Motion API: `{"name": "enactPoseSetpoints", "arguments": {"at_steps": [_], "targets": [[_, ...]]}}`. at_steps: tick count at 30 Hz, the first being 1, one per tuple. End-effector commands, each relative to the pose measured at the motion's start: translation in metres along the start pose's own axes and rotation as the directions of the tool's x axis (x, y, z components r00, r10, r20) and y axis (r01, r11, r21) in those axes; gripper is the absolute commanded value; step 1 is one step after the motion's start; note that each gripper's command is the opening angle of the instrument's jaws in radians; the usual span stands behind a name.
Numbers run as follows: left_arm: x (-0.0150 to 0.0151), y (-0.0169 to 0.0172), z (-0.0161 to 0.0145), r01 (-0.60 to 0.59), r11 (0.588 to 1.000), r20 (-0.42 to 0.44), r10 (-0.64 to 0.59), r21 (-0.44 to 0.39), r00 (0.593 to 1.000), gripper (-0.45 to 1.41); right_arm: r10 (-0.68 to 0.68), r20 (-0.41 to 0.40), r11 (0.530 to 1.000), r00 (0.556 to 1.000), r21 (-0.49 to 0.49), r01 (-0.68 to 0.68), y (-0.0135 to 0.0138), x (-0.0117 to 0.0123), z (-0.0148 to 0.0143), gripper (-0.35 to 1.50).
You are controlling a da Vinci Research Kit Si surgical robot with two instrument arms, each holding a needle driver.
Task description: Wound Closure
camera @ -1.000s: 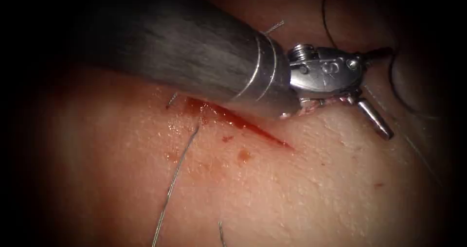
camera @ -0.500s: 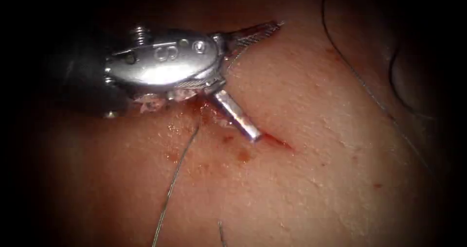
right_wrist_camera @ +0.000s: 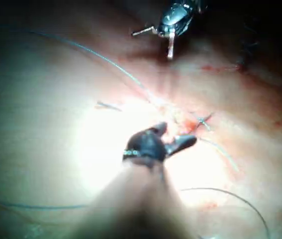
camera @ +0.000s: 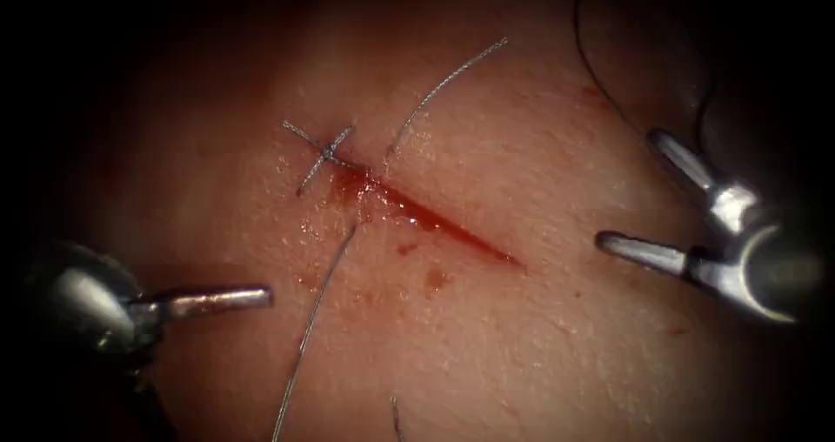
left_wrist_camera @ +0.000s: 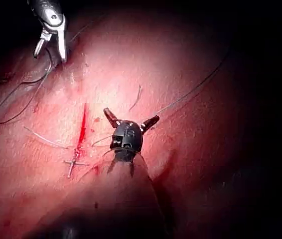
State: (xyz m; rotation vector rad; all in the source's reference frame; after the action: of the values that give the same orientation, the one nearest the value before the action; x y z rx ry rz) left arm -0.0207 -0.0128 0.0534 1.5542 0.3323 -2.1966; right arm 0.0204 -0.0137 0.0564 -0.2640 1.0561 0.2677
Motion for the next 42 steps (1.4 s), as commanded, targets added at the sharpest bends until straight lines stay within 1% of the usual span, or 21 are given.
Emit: {"name": "enactPoseSetpoints", "arguments": {"at_steps": [1, 3, 6, 8, 12, 15, 21, 23, 24, 25, 26, 27, 28, 30, 34, 38, 42], "targets": [[-0.0006, 0.0006, 0.0012, -0.025, 1.0, 0.013, 0.025, -0.016, 1.0, 1.0, -0.005, -0.009, 1.0, 1.0, 0.008, 0.005, -0.0015, 0.0001, 0.0012, 1.4], [-0.001, 0.0014, 0.0018, -0.083, 0.996, 0.035, 0.084, -0.035, 0.996, 0.96, -0.01, -0.021, 1.0, 1.0, 0.014, 0.01, -0.0022, 0.0001, 0.0017, 1.4], [-0.0015, 0.0021, 0.0032, -0.145, 0.989, 0.052, 0.147, -0.03, 0.988, 0.93, -0.017, -0.027, 1.0, 0.999, 0.014, 0.018, -0.003, 0.0001, 0.0023, 1.38], [-0.0019, 0.0025, 0.0042, -0.167, 0.986, 0.061, 0.168, -0.027, 0.984, 0.93, -0.02, -0.027, 1.0, 0.999, 0.012, 0.021, -0.0034, 0.0, 0.0026, 1.38], [-0.003, 0.0037, 0.0066, -0.235, 0.972, 0.083, 0.237, -0.023, 0.968, 0.9, -0.025, -0.029, 1.0, 0.999, 0.01, 0.025, -0.004, -0.0001, 0.003, 1.38], [-0.0041, 0.0043, 0.0081, -0.26, 0.965, 0.101, 0.261, -0.024, 0.96, 0.9, -0.026, -0.029, 1.0, 0.999, 0.009, 0.026, -0.0043, -0.0001, 0.0031, 1.38], [-0.0065, 0.0058, 0.0101, -0.278, 0.96, 0.125, 0.279, -0.028, 0.952, 0.9, -0.03, -0.034, 0.999, 0.999, 0.011, 0.031, -0.0049, -0.0001, 0.0031, 1.38], [-0.0076, 0.0065, 0.0108, -0.286, 0.957, 0.121, 0.289, -0.036, 0.95, 0.83, -0.034, -0.036, 0.999, 0.999, 0.011, 0.034, -0.0053, -0.0002, 0.003, 1.38], [-0.0078, 0.0066, 0.0109, -0.288, 0.957, 0.117, 0.291, -0.04, 0.95, 0.78, -0.035, -0.037, 0.999, 0.999, 0.011, 0.035, -0.0054, -0.0002, 0.003, 1.38], [-0.008, 0.0067, 0.011, -0.295, 0.955, 0.112, 0.298, -0.044, 0.948, 0.66, -0.035, -0.037, 0.999, 0.999, 0.011, 0.036, -0.0055, -0.0002, 0.003, 1.38], [-0.0081, 0.0068, 0.011, -0.29, 0.956, 0.107, 0.293, -0.048, 0.95, 0.36, -0.036, -0.037, 0.999, 0.999, 0.011, 0.036, -0.0055, -0.0003, 0.003, 1.38], [-0.0081, 0.0068, 0.0108, -0.285, 0.957, 0.105, 0.289, -0.052, 0.952, -0.16, -0.036, -0.038, 0.999, 0.999, 0.011, 0.037, -0.0055, -0.0003, 0.003, 1.38], [-0.0081, 0.0068, 0.0106, -0.279, 0.959, 0.103, 0.283, -0.052, 0.954, -0.45, -0.036, -0.038, 0.999, 0.999, 0.012, 0.037, -0.0056, -0.0003, 0.003, 1.38], [-0.0077, 0.0064, 0.01, -0.255, 0.966, 0.09, 0.258, -0.043, 0.962, -0.45, -0.036, -0.038, 0.999, 0.999, 0.012, 0.037, -0.0056, -0.0003, 0.003, 1.38], [-0.0066, 0.0052, 0.0082, -0.239, 0.97, 0.049, 0.237, 0.036, 0.97, -0.45, -0.044, -0.038, 0.999, 0.998, 0.009, 0.045, -0.0059, -0.0002, 0.0033, 1.38], [-0.0056, 0.0038, 0.0071, -0.224, 0.972, 0.048, 0.221, 0.066, 0.974, -0.45, -0.051, -0.037, 0.998, 0.998, 0.026, 0.052, -0.0068, -0.0002, 0.0043, 1.37], [-0.0052, 0.0025, 0.0068, -0.207, 0.976, 0.05, 0.204, 0.074, 0.978, -0.45, -0.054, -0.049, 0.998, 0.997, 0.036, 0.056, -0.0068, -0.0002, 0.0058, 1.35]]}}
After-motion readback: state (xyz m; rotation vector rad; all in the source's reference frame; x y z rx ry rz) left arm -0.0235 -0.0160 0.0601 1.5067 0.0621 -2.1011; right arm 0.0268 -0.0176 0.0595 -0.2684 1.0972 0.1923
